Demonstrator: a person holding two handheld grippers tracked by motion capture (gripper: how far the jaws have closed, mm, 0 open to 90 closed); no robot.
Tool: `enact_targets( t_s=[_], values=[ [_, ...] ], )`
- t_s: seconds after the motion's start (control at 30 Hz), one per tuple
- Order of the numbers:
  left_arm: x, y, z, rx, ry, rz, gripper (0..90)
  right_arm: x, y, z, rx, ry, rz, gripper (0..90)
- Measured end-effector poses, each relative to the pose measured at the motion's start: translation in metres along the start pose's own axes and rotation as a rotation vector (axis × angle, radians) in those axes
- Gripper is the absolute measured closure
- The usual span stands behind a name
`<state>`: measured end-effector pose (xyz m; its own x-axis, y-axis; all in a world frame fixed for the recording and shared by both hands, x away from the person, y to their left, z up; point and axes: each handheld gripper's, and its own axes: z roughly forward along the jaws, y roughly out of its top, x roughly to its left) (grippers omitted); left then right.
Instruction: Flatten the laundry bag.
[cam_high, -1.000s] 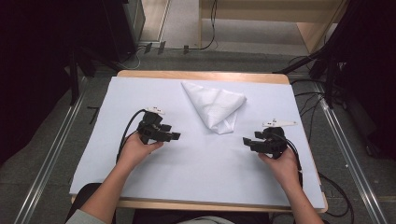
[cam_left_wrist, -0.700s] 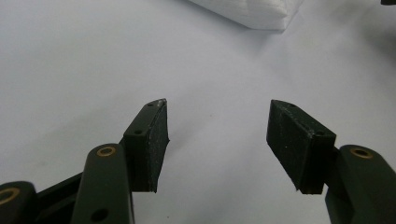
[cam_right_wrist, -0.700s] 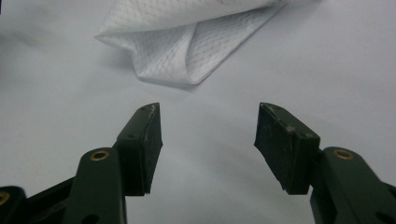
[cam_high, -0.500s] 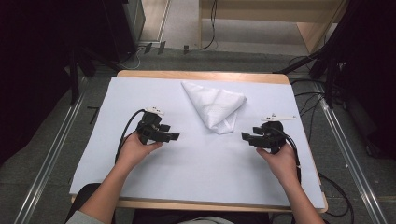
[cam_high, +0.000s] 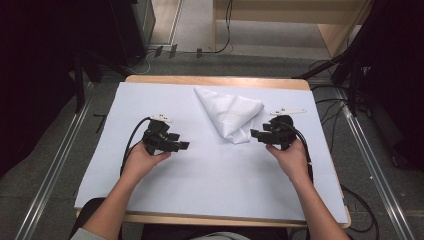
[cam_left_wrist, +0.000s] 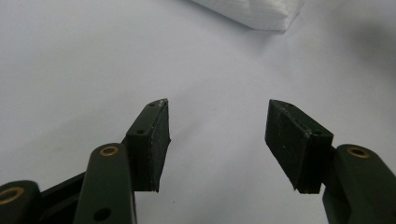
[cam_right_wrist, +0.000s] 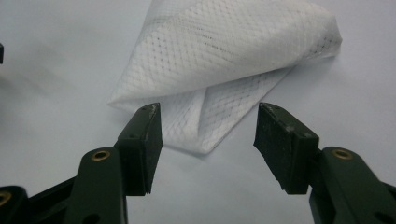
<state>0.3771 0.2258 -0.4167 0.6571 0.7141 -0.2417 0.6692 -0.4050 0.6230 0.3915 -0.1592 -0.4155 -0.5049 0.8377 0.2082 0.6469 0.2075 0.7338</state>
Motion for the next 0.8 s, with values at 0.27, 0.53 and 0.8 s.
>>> enact_targets(
  t_s=[0.27,0.53,0.8],
  values=[
    [0.001,-0.005,-0.005,-0.005,0.003,-0.008,41.2,-0.003,0.015,0.014,0.012,0.001,0.006,42.6],
    [0.003,-0.012,-0.011,-0.003,0.014,-0.02,41.5,-0.01,0.03,0.031,0.016,-0.004,0.011,42.2],
    [0.003,-0.018,-0.014,0.004,0.028,-0.032,41.1,-0.023,0.045,0.048,-0.007,-0.04,0.02,37.0]
  ],
)
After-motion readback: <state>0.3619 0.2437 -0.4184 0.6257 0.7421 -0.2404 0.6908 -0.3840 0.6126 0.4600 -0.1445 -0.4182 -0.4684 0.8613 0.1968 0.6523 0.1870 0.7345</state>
